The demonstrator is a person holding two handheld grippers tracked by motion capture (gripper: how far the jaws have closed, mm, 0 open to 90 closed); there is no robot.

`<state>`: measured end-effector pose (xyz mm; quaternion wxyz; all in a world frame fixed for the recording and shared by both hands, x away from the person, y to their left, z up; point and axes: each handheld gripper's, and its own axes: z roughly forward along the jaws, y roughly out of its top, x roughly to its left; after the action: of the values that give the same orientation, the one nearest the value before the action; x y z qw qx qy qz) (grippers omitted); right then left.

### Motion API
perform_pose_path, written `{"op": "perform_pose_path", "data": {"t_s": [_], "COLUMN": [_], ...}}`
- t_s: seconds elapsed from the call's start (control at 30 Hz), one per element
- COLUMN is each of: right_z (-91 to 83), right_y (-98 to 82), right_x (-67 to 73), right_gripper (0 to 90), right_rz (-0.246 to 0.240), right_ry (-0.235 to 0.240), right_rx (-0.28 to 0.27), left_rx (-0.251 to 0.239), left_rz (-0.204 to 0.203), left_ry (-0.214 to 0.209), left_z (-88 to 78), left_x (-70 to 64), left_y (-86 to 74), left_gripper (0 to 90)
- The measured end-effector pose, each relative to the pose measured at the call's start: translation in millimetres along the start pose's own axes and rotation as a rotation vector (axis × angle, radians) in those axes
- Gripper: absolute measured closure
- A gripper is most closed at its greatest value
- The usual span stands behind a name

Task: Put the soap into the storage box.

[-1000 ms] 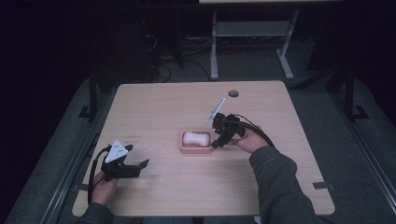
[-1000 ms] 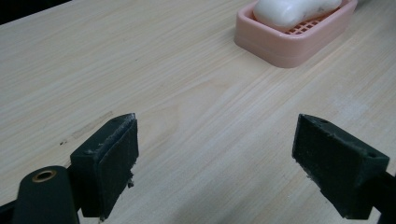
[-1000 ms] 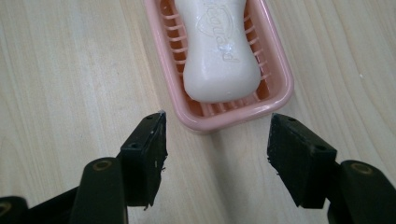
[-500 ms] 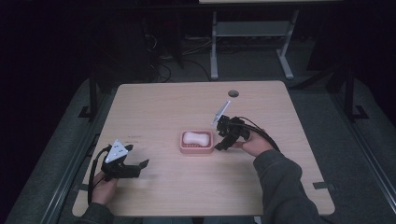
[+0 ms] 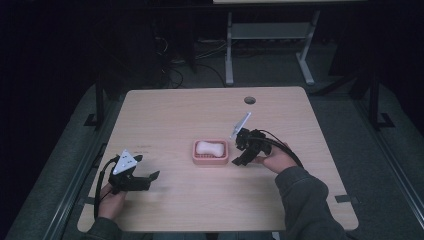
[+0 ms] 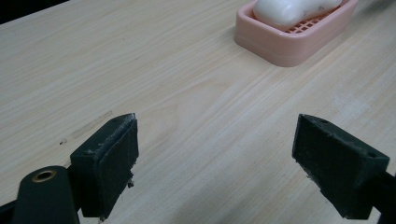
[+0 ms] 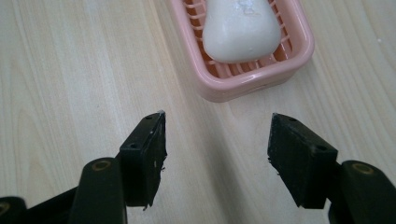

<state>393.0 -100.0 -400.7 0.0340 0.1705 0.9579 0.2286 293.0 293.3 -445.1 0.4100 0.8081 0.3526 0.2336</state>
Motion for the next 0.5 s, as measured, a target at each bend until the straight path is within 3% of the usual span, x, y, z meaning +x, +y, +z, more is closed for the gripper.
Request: {"op": "perform_pose_path", "data": {"t_s": [0.5], "right_z": [-3.9], "right_y": [-28.3], "right_x": [6.6], "right_gripper": [35.7], "right_rz": [0.036], "right_ry": [-0.002], "right_rx": [-0.009], "left_rx": [0.002], "left_rz": [0.008], "left_ry": [0.000], "left_z": [0.2], "left_x": [-0.6], "left_y": [0.1], "left_gripper": [13.9]}}
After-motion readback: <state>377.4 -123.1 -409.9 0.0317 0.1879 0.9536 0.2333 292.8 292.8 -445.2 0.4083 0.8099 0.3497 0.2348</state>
